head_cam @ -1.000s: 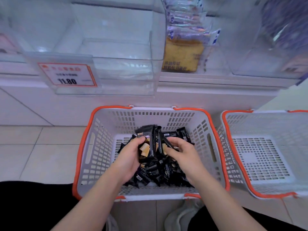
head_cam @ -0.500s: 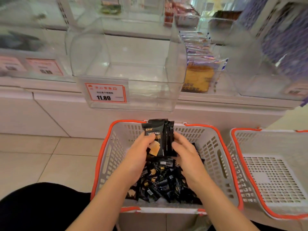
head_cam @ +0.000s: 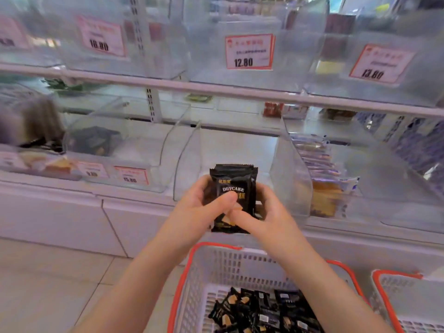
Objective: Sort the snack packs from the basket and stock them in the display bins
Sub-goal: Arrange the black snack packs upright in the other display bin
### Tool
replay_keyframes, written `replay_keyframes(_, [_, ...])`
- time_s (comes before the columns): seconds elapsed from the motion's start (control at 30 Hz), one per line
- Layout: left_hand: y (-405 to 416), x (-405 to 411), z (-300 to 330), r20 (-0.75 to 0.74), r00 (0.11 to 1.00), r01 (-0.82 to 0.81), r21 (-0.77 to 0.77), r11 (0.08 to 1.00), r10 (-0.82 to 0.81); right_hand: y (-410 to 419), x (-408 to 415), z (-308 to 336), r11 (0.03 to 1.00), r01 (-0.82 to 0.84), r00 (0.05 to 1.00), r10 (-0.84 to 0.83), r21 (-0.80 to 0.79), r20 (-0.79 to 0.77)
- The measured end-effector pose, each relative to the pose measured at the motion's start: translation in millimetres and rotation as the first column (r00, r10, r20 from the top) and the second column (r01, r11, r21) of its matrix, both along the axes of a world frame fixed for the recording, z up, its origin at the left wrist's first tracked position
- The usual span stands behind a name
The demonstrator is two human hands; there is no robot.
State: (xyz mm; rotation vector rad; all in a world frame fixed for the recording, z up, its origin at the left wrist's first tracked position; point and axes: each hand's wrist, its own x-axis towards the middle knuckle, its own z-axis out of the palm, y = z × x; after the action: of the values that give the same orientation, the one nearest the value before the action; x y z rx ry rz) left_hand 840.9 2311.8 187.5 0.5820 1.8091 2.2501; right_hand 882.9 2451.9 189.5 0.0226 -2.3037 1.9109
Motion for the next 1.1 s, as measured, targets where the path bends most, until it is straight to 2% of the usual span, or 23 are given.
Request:
replay_keyframes(0.1, [-12.6, -23.9, 14.6, -0.123, 0.980, -0.166, -0.091, 0.982, 0.154, -3.4, -34.3, 15.3, 0.998, 0.032, 0.999, -0.033, 0.058, 0.022])
replay_keyframes(0.2, [-33.1, -50.7, 18.2, -0.207, 0.884, -0.447, -0.113, 0.887, 0.419, -2.2, -73.4, 18.0, 0.983, 0.081, 0.990, -0.100, 0.167, 0.104])
replay_keyframes(0.27, [-44.5, -67.4, 14.9, -0.214, 0.860, -0.499, -0.173, 0.849, 0.462, -2.5, -102.3, 12.6, 0.975, 0.097, 0.969, -0.138, 0.200, 0.203])
replay_keyframes(0.4, [-51.7, -92.0, 1.6, -0.100, 0.934, -0.356, -0.341, 0.870, 0.343, -7.0, -157.6, -5.9, 0.947, 0.020, 0.912, -0.148, 0.320, 0.382])
replay_keyframes(0.5, [-53.0, -101.5, -4.1, -0.034, 0.960, -0.276, -0.299, 0.913, 0.279, -7.4, -188.4, -20.4, 0.865, -0.065, 0.873, -0.192, 0.498, 0.447])
replay_keyframes(0.73, [-55.3, -113.9, -10.8, -0.055, 0.975, -0.221, -0.270, 0.937, 0.214, -15.2, -222.3, -43.9, 0.688, -0.068, 0.876, -0.306, 0.723, 0.373])
replay_keyframes(0.9, [-57.5, -113.3, -16.1, -0.088, 0.979, -0.203, -0.244, 0.948, 0.186, -24.1, -225.0, -42.0, 0.708, -0.279, 0.891, -0.061, 0.649, 0.449])
replay_keyframes(1.0, [-56.7, -114.9, -20.0, -0.105, 0.975, -0.218, -0.242, 0.945, 0.198, -25.1, -220.6, -43.0, 0.630, -0.333, 0.892, -0.031, 0.702, 0.450])
replay_keyframes(1.1, [-56.1, -116.9, -24.0, -0.105, 0.975, -0.216, -0.235, 0.948, 0.196, -30.1, -215.7, -47.9, 0.492, -0.265, 0.944, -0.044, 0.829, 0.328])
